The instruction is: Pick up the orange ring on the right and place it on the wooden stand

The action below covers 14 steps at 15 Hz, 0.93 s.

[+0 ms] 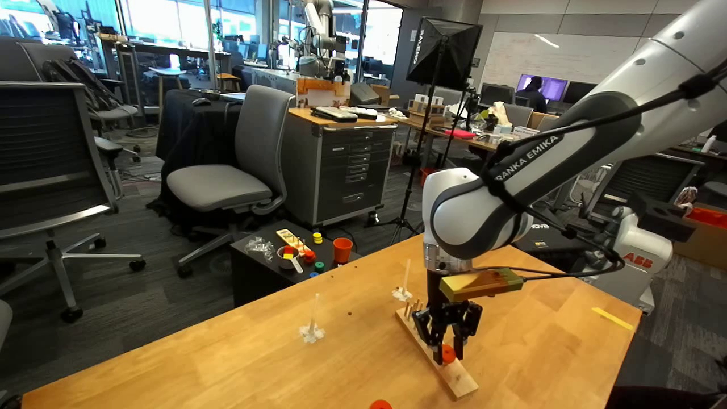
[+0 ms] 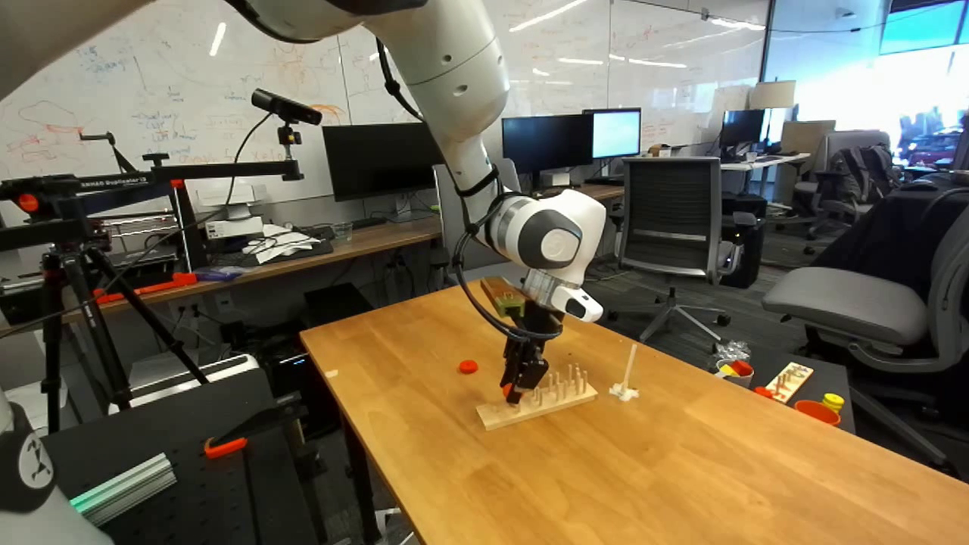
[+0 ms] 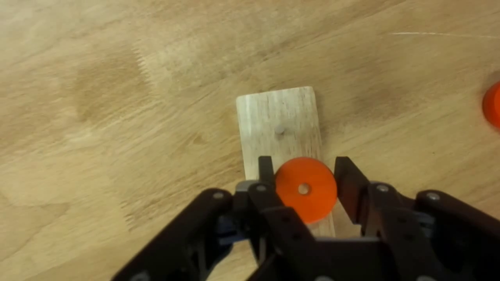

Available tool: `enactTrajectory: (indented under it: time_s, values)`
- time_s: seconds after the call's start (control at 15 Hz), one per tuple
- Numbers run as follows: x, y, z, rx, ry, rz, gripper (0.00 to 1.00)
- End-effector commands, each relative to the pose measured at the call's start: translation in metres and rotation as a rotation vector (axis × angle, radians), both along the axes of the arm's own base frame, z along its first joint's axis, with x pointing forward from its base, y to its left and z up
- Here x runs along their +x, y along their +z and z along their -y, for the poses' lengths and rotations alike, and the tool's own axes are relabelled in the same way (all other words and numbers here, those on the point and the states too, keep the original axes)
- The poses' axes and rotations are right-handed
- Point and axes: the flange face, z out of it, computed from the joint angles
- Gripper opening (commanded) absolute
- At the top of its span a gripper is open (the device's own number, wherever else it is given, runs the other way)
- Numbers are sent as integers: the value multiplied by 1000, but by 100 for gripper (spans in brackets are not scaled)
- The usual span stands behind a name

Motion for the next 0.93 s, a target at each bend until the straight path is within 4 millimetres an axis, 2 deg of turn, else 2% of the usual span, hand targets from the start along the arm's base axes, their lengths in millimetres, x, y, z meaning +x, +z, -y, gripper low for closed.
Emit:
enactTrajectory:
  time_s: [0.0, 0.87]
  values:
    - [7, 2, -1, 22, -1, -15, 20]
    - [9, -4, -12, 13, 16, -32, 20]
